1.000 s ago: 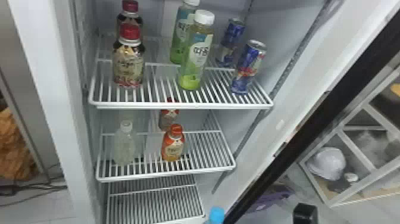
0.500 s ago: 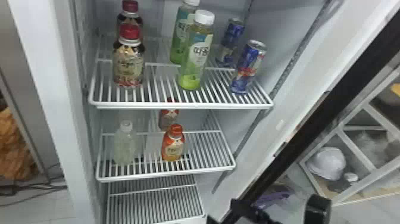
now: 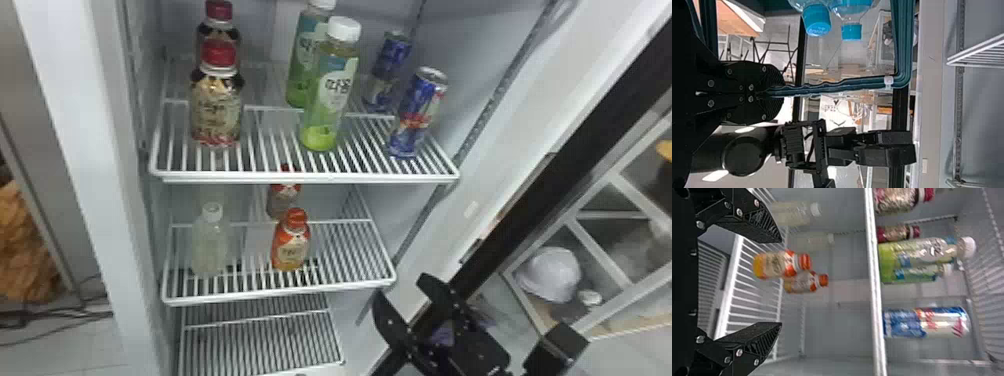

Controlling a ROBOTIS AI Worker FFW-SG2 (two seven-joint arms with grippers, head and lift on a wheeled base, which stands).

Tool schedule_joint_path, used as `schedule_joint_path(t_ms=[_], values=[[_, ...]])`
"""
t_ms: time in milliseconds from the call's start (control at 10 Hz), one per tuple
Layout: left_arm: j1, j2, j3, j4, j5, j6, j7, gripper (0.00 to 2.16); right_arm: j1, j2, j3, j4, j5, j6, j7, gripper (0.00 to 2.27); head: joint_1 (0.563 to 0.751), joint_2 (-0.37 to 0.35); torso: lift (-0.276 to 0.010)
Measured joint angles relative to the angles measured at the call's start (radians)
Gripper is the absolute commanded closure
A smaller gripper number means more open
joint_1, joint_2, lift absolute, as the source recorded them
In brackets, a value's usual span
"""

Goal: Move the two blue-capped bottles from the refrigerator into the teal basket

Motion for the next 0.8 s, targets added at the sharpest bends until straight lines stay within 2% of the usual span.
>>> schedule_joint_path(t_ms=[800], values=[[-0.006, -0.003, 0.003, 0.000, -0.010, 0.000, 0.003, 1.17, -0.157, 0.001, 0.068, 0.235, 0.022, -0.227, -0.190, 0.30, 0.695, -0.350, -0.136]])
